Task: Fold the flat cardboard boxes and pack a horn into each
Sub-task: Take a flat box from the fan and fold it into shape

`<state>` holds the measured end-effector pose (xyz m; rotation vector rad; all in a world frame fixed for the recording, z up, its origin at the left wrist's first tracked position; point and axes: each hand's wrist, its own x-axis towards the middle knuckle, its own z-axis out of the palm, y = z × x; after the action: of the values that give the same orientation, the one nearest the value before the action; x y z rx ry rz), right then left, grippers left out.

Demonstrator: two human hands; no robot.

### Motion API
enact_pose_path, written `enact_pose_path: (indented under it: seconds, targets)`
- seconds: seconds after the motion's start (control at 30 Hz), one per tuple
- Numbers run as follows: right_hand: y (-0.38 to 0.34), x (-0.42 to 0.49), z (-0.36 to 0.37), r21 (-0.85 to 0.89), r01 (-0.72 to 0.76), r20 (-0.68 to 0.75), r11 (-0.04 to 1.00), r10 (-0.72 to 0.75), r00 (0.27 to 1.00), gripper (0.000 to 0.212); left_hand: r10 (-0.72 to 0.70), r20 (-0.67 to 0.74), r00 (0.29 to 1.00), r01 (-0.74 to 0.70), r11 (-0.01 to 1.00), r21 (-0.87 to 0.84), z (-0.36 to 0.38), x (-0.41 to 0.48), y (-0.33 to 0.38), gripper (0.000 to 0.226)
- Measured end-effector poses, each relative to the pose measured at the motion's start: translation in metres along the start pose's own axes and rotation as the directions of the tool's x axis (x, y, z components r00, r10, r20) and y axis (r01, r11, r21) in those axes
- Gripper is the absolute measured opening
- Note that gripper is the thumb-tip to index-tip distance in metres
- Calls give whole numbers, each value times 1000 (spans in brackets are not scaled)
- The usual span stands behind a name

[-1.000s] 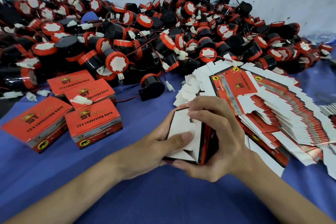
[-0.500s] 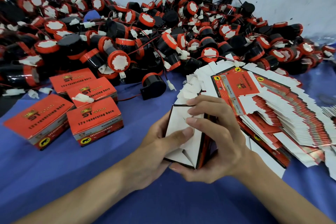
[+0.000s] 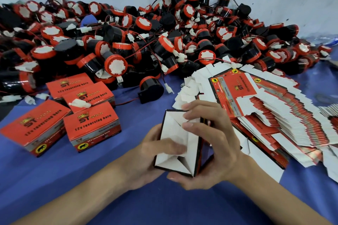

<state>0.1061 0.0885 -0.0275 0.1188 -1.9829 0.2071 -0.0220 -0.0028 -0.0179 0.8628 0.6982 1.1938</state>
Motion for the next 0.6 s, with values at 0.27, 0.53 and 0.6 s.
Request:
enact_pose_path:
  seconds: [0.27, 0.53, 0.6]
  targets:
    - [-2, -1, 4, 15, 5, 49, 1000, -6, 999, 55, 22, -93, 995, -17, 998, 59, 3, 1, -6, 23]
    - [5, 3, -8, -51, -183, 234, 982, 189, 954, 81, 67, -51, 996, -73, 988, -139, -11, 3, 3, 43]
    - [5, 3, -8, -70, -186, 253, 980, 198, 947, 86, 57, -41, 998, -62, 990, -130, -13, 3, 4, 51]
